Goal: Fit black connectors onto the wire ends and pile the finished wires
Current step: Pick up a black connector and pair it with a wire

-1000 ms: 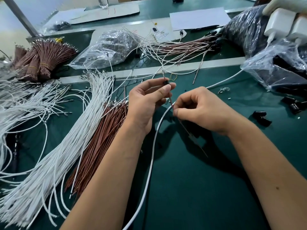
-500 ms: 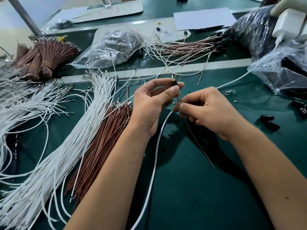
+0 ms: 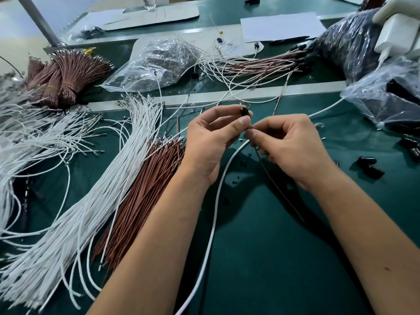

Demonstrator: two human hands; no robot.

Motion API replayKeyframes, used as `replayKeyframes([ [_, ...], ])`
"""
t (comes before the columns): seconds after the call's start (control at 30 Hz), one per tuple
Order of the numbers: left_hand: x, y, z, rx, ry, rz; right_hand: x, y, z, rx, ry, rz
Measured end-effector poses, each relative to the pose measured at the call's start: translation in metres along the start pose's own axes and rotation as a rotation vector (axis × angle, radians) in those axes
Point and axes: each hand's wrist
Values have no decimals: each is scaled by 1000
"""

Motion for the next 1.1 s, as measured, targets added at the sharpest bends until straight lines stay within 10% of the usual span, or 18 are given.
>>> replayKeyframes([
  [1.1,-3,-5,0,-30,-103,-36,-1,-3,1,83,-69,-7],
])
Point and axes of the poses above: each hand's wrist, its own x-axis away from the middle knuckle, its own y-axis out of the palm, z = x × y, and after that the axes turned 6 degrees about x, right-handed
